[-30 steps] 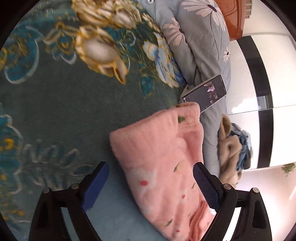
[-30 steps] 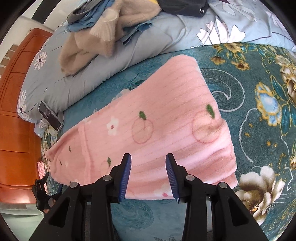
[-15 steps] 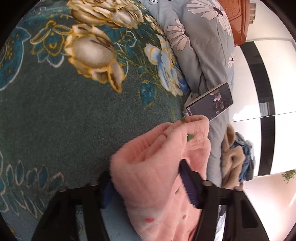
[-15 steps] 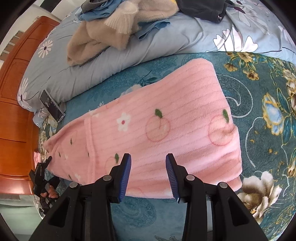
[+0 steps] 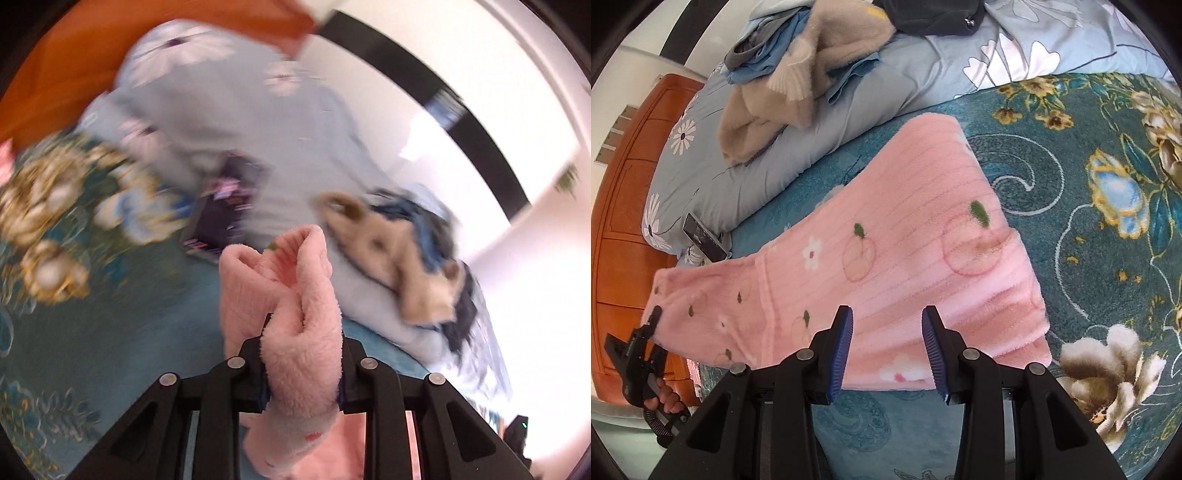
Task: Fold clothes
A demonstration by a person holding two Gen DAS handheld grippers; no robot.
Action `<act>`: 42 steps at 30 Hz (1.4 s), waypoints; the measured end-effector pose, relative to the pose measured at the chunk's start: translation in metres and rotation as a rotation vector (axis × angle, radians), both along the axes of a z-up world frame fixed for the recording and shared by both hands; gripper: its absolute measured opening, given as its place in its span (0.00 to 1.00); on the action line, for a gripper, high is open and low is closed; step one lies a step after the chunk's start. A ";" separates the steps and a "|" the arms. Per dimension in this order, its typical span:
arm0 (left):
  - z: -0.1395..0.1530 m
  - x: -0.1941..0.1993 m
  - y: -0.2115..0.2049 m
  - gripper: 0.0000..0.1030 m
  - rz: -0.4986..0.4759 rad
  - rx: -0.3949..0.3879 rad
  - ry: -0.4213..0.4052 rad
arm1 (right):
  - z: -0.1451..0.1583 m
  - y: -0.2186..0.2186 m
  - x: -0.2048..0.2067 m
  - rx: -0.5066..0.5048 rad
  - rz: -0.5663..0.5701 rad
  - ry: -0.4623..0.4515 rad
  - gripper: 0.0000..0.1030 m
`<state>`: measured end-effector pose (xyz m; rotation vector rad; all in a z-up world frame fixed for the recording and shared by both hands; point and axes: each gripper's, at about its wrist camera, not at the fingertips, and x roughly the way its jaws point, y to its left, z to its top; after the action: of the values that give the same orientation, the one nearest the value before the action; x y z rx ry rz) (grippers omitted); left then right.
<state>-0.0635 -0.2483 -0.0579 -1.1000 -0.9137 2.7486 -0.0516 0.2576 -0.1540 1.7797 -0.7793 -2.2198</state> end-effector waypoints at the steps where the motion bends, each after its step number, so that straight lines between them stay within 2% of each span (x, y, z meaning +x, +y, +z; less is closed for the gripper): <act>1: 0.009 -0.009 0.019 0.26 -0.041 -0.013 0.017 | -0.001 0.006 0.002 -0.007 -0.014 -0.001 0.39; 6: 0.033 -0.041 0.113 0.26 -0.241 0.021 0.062 | 0.000 0.034 0.006 -0.026 -0.068 0.009 0.39; 9: 0.027 -0.051 0.171 0.26 -0.358 0.027 0.029 | 0.000 0.049 0.008 -0.028 -0.096 0.016 0.39; 15: -0.020 -0.053 0.254 0.26 -0.499 0.057 -0.113 | -0.009 0.073 0.011 -0.019 -0.140 -0.002 0.39; 18: -0.045 -0.046 0.286 0.26 -0.561 0.014 -0.189 | -0.015 0.082 0.012 -0.007 -0.154 -0.023 0.39; 22: -0.071 -0.038 0.302 0.30 -0.609 0.048 -0.265 | -0.020 0.087 0.012 0.002 -0.162 -0.037 0.39; 24: -0.074 -0.035 0.303 0.39 -0.626 0.085 -0.286 | -0.020 0.085 0.010 0.006 -0.158 -0.040 0.39; 26: -0.075 -0.036 0.299 0.60 -0.641 0.162 -0.313 | -0.019 0.081 0.007 0.007 -0.151 -0.037 0.39; 28: -0.071 -0.035 0.291 0.62 -0.659 0.238 -0.326 | -0.015 0.075 0.004 0.005 -0.140 -0.024 0.39; 31: -0.058 -0.030 0.269 0.63 -0.673 0.263 -0.305 | -0.007 0.064 -0.003 -0.011 -0.116 0.004 0.39; 35: -0.036 -0.028 0.219 0.64 -0.545 0.157 -0.270 | 0.006 0.040 -0.014 -0.043 -0.043 0.058 0.39; 36: -0.031 -0.029 0.207 0.64 -0.500 0.094 -0.274 | 0.008 0.031 -0.016 -0.047 -0.015 0.067 0.39; 39: -0.032 -0.034 0.178 0.64 -0.397 -0.177 -0.340 | 0.012 0.004 -0.025 -0.058 0.070 0.092 0.39; 40: -0.035 -0.036 0.170 0.65 -0.385 -0.237 -0.362 | 0.011 -0.006 -0.028 -0.044 0.096 0.088 0.39; 42: -0.047 -0.034 0.155 0.65 -0.388 -0.257 -0.410 | 0.005 -0.021 -0.035 -0.013 0.132 0.073 0.39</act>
<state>-0.0973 -0.0930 -0.1051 -1.7176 -0.3129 2.4029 -0.0862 0.2366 -0.1489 1.6816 -0.6404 -2.1758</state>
